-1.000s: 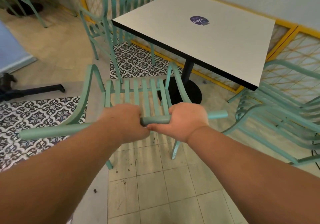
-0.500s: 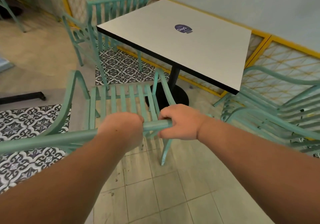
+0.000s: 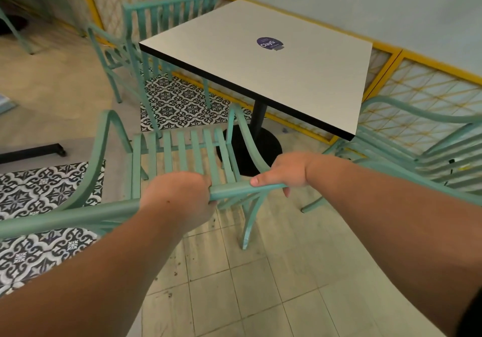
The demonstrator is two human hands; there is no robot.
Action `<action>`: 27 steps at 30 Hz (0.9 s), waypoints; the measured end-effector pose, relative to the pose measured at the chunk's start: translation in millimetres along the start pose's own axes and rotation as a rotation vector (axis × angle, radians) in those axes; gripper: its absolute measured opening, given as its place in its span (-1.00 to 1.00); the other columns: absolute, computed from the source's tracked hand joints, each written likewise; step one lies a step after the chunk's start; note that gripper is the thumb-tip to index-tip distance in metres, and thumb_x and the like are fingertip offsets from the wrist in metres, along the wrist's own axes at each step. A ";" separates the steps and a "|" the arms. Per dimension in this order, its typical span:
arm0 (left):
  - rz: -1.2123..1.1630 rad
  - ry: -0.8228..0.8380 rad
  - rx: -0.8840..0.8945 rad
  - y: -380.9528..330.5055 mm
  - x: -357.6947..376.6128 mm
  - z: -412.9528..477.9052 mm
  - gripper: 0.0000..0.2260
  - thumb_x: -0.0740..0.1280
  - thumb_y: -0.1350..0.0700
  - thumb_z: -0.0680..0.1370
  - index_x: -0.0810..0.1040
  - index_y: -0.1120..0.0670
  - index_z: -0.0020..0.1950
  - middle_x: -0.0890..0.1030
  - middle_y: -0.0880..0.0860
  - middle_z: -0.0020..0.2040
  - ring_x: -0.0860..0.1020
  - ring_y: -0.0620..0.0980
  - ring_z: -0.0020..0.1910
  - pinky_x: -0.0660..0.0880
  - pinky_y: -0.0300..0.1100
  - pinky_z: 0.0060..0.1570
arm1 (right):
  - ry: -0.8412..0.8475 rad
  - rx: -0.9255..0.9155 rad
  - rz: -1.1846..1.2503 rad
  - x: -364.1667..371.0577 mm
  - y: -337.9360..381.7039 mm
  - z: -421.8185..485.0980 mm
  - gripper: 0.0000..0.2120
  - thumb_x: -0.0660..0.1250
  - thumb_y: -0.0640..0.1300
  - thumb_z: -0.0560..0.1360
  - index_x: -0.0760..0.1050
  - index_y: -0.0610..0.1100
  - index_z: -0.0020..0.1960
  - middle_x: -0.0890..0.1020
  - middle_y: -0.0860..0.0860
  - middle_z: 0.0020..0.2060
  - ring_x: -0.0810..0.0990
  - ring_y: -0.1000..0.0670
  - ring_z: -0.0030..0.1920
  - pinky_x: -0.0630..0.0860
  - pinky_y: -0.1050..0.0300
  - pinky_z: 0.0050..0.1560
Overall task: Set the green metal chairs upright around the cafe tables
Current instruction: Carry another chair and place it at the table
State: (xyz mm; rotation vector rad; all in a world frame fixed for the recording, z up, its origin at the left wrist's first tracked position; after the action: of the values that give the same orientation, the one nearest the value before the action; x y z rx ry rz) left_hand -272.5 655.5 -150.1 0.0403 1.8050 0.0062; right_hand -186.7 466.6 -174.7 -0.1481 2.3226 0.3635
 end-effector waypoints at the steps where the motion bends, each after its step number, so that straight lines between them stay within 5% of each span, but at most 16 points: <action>1: -0.003 -0.005 -0.003 -0.1 -0.9 -0.5 -0.76 0.18 -0.23 0.59 0.42 -0.11 -0.14 0.56 -0.09 -0.26 0.53 -0.08 -0.30 0.56 -0.12 -0.30 | -0.007 0.004 -0.011 -0.2 -0.2 0.1 -0.14 0.17 0.64 0.33 0.69 -0.10 0.08 0.72 0.00 -0.35 0.64 -0.02 -0.06 0.42 -0.16 0.33; 5: -0.010 -0.013 -0.014 2.0 -1.1 -1.4 -0.72 0.18 -0.25 0.58 0.38 -0.10 -0.20 0.56 -0.10 -0.28 0.53 -0.09 -0.32 0.53 -0.14 -0.34 | -0.044 0.021 -0.037 -1.6 0.2 0.5 -0.10 0.15 0.70 0.23 0.65 -0.13 -0.12 0.66 -0.05 -0.36 0.63 -0.08 -0.14 0.51 -0.15 0.23; 16: -0.030 0.021 0.058 10.8 0.1 -17.9 -0.75 0.22 -0.24 0.58 0.41 -0.12 -0.18 0.55 -0.10 -0.26 0.53 -0.12 -0.27 0.61 -0.12 -0.17 | -0.022 0.040 -0.028 18.5 10.4 -14.7 0.04 0.13 0.70 0.25 0.60 -0.15 0.24 0.68 -0.09 -0.14 0.61 -0.07 -0.08 0.51 -0.05 0.13; 22: -0.005 0.036 0.089 9.6 4.7 -33.3 -0.72 0.21 -0.29 0.57 0.41 -0.14 -0.19 0.56 -0.11 -0.28 0.51 -0.17 -0.31 0.52 -0.21 -0.26 | -0.042 -0.001 -0.031 35.7 15.7 -37.6 -0.18 0.11 0.69 0.28 0.51 -0.10 -0.26 0.56 -0.03 -0.32 0.53 -0.02 -0.25 0.47 0.00 -0.10; 27: 0.033 0.055 0.130 9.4 6.8 -44.7 -0.73 0.22 -0.30 0.57 0.43 -0.14 -0.15 0.56 -0.11 -0.27 0.53 -0.19 -0.29 0.55 -0.27 -0.21 | -0.048 -0.013 0.012 50.9 17.1 -52.9 -0.26 0.12 0.71 0.25 0.30 -0.01 -0.35 0.39 0.04 -0.35 0.41 0.02 -0.30 0.35 0.07 -0.27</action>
State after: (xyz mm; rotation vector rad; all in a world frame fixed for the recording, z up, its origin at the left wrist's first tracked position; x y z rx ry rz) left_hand -317.3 665.9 -146.1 0.1637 1.8574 -0.0876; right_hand -262.0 466.9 -172.2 -0.1306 2.2751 0.3848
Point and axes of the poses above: each hand's wrist, its own z-axis towards the middle knuckle, its own x-axis out of the palm, y = z × x, the point moved 10 cm from there along z, towards the middle knuckle
